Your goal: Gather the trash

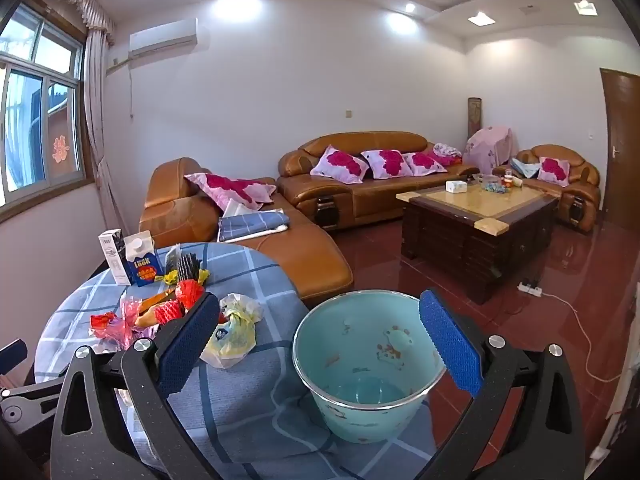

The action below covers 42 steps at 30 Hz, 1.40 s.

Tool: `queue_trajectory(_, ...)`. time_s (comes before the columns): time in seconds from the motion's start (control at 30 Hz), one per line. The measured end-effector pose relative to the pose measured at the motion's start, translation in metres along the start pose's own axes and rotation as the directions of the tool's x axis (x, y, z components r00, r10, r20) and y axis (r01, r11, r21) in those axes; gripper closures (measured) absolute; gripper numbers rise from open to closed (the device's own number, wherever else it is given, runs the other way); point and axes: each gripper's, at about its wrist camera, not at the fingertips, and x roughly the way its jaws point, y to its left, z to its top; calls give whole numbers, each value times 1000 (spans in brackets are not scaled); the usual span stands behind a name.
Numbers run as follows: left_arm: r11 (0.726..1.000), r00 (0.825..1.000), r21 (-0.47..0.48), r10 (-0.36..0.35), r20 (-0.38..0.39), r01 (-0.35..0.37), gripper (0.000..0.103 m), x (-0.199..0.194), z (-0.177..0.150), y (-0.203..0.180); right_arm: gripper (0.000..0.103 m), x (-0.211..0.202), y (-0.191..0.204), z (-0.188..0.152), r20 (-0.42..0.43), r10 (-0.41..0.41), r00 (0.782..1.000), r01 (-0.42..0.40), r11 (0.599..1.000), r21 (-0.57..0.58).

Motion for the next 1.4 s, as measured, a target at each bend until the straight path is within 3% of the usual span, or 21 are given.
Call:
queue_trajectory(0.1, 1000, 1000, 19, 10, 10, -10, 6, -3, -1, -6, 5, -3, -1, -2, -11, -15, 1000, 14, 1000, -9)
queue_trajectory(0.13, 999, 1000, -26, -23, -14, 22, 6, -1, 0, 0, 5, -5, -2, -3, -18, -16, 1000, 15, 1000, -10)
queue_trajectory(0.3, 998, 999, -41, -40, -11, 40, 6, -2, 4, 10, 5, 17, 2, -5, -78, -23, 997, 23, 1000, -9)
queue_trajectory(0.43, 999, 999, -33, -38, -3, 38, 6, -5, 1, 6, 5, 15, 3, -9, -48, -18, 999, 18, 1000, -10)
queue_trajectory(1.4, 999, 999, -30, -34, 11, 34, 6, -13, 2, 1, 5, 16, -2, -9, -81, -15, 997, 14, 1000, -7)
